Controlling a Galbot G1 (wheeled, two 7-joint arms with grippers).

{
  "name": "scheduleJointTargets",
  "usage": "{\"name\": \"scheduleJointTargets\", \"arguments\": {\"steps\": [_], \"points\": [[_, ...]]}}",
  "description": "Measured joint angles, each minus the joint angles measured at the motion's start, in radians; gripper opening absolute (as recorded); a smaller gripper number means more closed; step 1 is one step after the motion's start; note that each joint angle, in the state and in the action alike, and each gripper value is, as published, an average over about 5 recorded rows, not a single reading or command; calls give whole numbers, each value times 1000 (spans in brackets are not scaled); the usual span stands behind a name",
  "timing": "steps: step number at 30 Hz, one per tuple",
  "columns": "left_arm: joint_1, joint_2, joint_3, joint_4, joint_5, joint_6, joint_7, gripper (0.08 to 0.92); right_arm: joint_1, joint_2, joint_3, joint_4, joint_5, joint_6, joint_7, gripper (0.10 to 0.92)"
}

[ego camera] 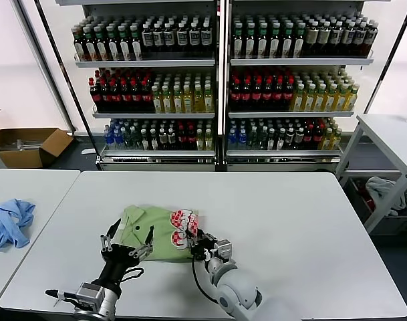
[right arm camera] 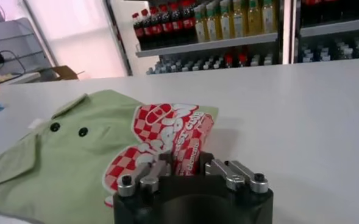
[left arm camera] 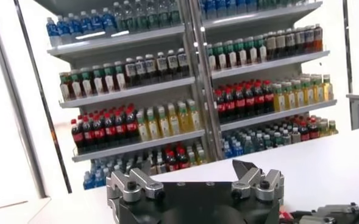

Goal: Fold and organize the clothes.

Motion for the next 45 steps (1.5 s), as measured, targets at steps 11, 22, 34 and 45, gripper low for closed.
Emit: {"name": "scheduleJointTargets", "arguments": {"steps": [11, 22, 34, 45], "points": [[11, -2, -3, -2, 4, 9, -11, 823, -25, -7, 34, 13, 6, 28, 30, 127], [13, -5, 4, -4, 6, 13, -13, 823, -112, -108, 179, 110, 40, 36, 14, 127], [14, -3, 11, 2, 10, 17, -15, 823, -163, -172, 322, 160, 6, 9, -29, 302], [31, 4, 25, -16, 5, -2, -6, 823, -281, -238, 460, 284, -96, 42, -36, 623]]}}
